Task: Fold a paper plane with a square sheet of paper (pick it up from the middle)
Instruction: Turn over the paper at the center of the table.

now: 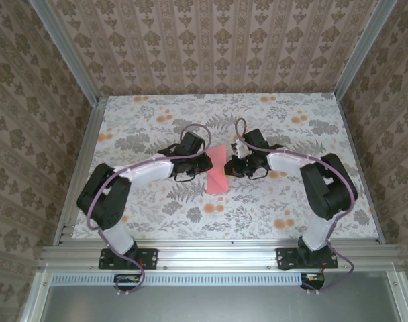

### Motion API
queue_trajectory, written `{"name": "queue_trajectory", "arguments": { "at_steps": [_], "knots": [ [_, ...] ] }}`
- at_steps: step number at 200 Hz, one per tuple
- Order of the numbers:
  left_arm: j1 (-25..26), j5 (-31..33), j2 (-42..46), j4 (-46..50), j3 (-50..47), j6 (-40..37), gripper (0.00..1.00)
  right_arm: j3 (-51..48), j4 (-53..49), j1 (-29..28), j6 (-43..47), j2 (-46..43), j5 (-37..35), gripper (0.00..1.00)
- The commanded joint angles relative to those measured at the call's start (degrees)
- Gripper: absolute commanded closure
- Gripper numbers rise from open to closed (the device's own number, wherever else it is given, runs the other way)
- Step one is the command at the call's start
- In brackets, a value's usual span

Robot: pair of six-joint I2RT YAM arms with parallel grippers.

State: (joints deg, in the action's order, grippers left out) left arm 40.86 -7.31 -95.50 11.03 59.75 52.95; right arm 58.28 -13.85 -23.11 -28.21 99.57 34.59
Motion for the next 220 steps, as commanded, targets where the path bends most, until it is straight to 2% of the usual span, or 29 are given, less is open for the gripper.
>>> {"name": "queue_trajectory", "arguments": {
  "at_steps": [1,27,48,60,86,127,179,220],
  "knots": [
    [0.3,6.9,6.2,3.7,-2.5,0.6,0.79,2.1,-11.9,0.2,5.1,-8.0,-8.5,1.00],
    [-0.2,12.1,12.8,5.9,-6.4,1.2,0.77,6.9,-28.0,-1.0,11.2,-15.4,-26.4,1.00],
    [-1.1,14.9,17.0,8.4,-8.8,0.6,0.76,13.1,-40.8,-4.2,13.4,-17.8,-47.9,1.00],
    [-1.7,16.3,18.9,9.8,-9.8,0.1,0.76,16.3,-46.7,-6.3,13.6,-17.9,-57.3,1.00],
    [-3.8,18.3,23.9,10.8,-13.4,0.4,0.75,20.2,-53.0,-12.0,12.9,-16.0,-68.4,0.99],
    [-8.2,18.7,32.6,12.3,-18.9,0.3,0.72,24.8,-57.3,-20.3,5.0,-1.8,-70.5,0.95],
    [-8.8,21.5,41.3,17.0,-20.1,-2.4,0.70,32.4,-55.7,-28.1,-0.6,13.4,-64.8,0.95],
    [-8.9,22.0,45.6,18.9,-20.4,-3.5,0.66,37.4,-53.0,-30.9,-3.0,19.9,-57.5,0.92]
  ]
}}
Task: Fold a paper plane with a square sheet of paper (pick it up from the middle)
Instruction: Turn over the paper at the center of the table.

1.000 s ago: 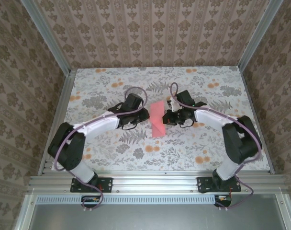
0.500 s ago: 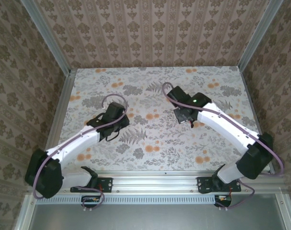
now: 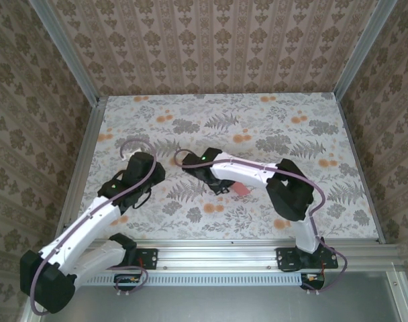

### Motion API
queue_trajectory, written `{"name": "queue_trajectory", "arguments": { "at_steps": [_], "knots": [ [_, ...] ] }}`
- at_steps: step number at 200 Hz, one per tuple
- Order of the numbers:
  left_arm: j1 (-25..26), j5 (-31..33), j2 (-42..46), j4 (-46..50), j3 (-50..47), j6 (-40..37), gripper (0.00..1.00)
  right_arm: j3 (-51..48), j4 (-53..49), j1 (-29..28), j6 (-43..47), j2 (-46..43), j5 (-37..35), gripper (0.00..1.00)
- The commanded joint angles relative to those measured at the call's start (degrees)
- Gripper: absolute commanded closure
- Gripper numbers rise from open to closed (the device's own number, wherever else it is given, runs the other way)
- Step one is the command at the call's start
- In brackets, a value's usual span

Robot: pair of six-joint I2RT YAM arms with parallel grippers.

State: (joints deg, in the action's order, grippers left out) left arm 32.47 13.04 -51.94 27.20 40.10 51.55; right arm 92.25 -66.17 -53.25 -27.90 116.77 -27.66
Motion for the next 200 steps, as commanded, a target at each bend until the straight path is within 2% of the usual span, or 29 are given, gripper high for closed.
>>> {"name": "queue_trajectory", "arguments": {
  "at_steps": [1,33,65,77,88,101,128,144,170,190,200],
  "knots": [
    [-0.4,1.6,2.1,2.8,-0.7,-2.2,0.66,3.6,-0.6,-0.8,-3.3,2.8,4.8,0.92],
    [-0.5,0.8,3.0,4.1,-0.6,-2.3,0.66,5.0,1.1,-1.4,-3.2,5.2,7.9,0.89],
    [-0.5,-0.5,3.9,4.3,-1.1,-1.8,0.64,4.5,6.4,-1.3,-2.4,6.0,15.5,0.83],
    [-0.5,-1.3,3.8,4.4,-1.2,-2.0,0.61,2.9,10.6,-0.8,-1.2,5.3,20.7,0.68],
    [-0.4,-2.5,3.6,4.4,-1.2,-2.5,0.60,-0.2,15.5,0.5,-1.9,3.0,26.2,0.59],
    [-0.4,-4.6,2.9,3.9,-1.2,-2.8,0.58,-4.8,22.6,2.3,-2.0,-1.2,33.3,0.61],
    [0.5,-10.3,-0.5,0.1,-0.9,-3.8,0.55,-16.2,34.9,6.2,-3.6,-12.8,40.2,0.58],
    [2.5,-13.0,-5.2,-2.7,0.2,-4.2,0.55,-23.3,42.9,10.2,-4.0,-17.5,45.0,0.61],
    [8.9,-10.5,-14.9,-3.1,5.6,-3.6,0.58,-31.9,52.9,16.5,-4.9,-19.0,58.5,0.83],
    [11.7,-9.9,-19.6,-5.4,7.0,-0.3,0.58,-35.6,58.3,17.3,-5.8,-18.6,65.1,0.88],
    [12.2,-9.9,-21.1,-6.6,7.1,1.0,0.59,-37.1,59.4,17.4,-6.3,-18.3,65.9,0.90]
  ]
}}
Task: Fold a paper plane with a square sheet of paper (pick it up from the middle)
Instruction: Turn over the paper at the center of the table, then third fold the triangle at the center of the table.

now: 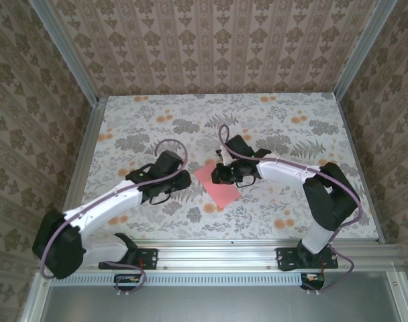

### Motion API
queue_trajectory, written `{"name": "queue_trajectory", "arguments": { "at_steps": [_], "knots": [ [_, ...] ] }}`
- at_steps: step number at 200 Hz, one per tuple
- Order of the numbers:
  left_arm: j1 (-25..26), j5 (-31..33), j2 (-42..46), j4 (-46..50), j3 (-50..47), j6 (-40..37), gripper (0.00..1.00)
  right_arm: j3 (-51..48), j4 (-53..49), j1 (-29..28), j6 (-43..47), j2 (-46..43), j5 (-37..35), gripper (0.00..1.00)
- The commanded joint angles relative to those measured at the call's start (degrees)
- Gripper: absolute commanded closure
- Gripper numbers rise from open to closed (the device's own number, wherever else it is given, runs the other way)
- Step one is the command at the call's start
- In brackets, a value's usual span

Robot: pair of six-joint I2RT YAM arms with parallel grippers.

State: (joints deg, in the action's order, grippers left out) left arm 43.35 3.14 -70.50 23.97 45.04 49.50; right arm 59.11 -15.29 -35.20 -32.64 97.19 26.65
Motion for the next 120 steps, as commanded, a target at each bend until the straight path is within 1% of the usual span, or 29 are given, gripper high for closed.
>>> {"name": "queue_trajectory", "arguments": {
  "at_steps": [1,18,56,70,88,107,120],
  "knots": [
    [1.3,0.0,-2.7,-3.5,2.2,3.1,0.59,-4.2,8.6,-0.6,-1.7,1.4,11.5,0.90],
    [2.3,0.2,-4.5,-4.5,2.7,3.8,0.58,-7.4,10.7,-0.2,-2.4,2.2,11.2,0.91],
    [3.4,0.7,-8.0,-2.6,5.6,4.4,0.59,-12.4,13.3,0.1,-2.5,5.8,10.8,0.91],
    [3.4,0.7,-8.4,-2.9,5.6,4.9,0.59,-14.8,15.2,0.2,-3.7,6.3,9.0,0.91],
    [3.4,0.8,-8.6,-3.2,5.5,5.3,0.59,-17.6,18.2,0.3,-7.1,6.8,7.6,0.92],
    [3.4,1.0,-8.7,-3.4,5.5,5.5,0.59,-20.7,23.9,0.1,-13.6,7.4,5.7,0.92],
    [3.5,1.0,-9.0,-3.3,5.6,5.4,0.59,-23.7,28.6,0.1,-19.2,6.7,2.6,0.92]
  ]
}}
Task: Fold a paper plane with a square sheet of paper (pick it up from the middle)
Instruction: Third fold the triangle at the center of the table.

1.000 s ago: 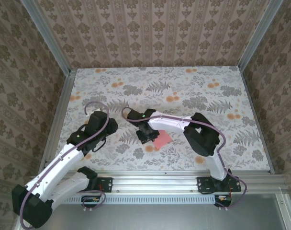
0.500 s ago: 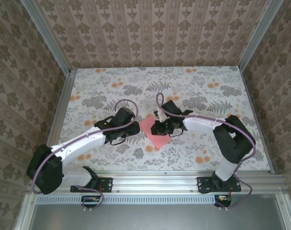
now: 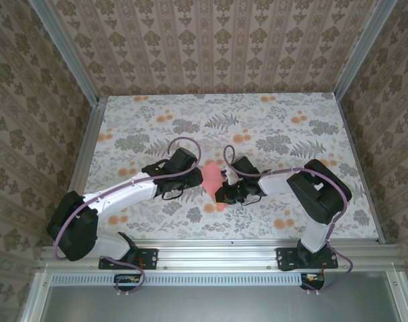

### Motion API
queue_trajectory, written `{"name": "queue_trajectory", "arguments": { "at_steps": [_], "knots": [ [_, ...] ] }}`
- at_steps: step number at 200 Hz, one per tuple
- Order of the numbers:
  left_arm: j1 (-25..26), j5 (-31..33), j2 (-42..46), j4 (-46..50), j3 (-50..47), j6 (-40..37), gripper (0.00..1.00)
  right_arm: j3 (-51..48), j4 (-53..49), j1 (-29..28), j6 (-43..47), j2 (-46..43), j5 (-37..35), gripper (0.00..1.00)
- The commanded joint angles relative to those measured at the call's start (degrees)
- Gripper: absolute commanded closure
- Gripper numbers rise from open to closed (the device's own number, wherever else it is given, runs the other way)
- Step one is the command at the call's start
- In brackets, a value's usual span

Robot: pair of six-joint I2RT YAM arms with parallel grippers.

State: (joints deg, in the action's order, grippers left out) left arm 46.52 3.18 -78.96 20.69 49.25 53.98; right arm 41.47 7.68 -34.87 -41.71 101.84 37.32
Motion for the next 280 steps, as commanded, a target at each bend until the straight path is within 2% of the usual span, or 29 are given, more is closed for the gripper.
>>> {"name": "queue_trajectory", "arguments": {
  "at_steps": [1,43,71,101,137,170,210,280],
  "knots": [
    [0.3,0.9,-0.6,0.0,1.4,0.8,0.59,-6.3,6.0,-0.2,-10.6,1.9,-8.3,0.92],
    [-0.4,-0.9,-1.6,-2.4,0.6,0.8,0.58,-14.5,22.7,-2.6,-31.6,-2.1,-22.1,0.94],
    [-2.3,-5.3,-3.8,-5.3,0.3,0.4,0.58,-14.4,28.4,-4.4,-33.2,-3.9,-21.4,0.89],
    [-2.8,-9.2,-8.2,-6.7,2.7,-1.2,0.58,-14.8,22.2,-1.0,-27.5,-11.5,-19.7,0.82],
    [-2.8,-13.1,-13.6,-10.0,6.8,-1.1,0.60,-8.4,-0.8,5.4,-9.9,-18.3,-17.9,0.74],
    [-2.5,-15.3,-19.0,-9.6,11.6,-1.4,0.66,-4.6,-12.8,13.2,0.9,-18.6,-16.3,0.72],
    [-1.1,-14.4,-24.5,-4.6,17.1,-2.7,0.71,-0.2,-17.7,16.7,8.6,-15.0,-8.8,0.70],
    [-0.7,-14.2,-28.9,-4.5,19.0,-3.7,0.74,1.5,-17.7,16.9,10.0,-10.8,-4.3,0.68]
  ]
}}
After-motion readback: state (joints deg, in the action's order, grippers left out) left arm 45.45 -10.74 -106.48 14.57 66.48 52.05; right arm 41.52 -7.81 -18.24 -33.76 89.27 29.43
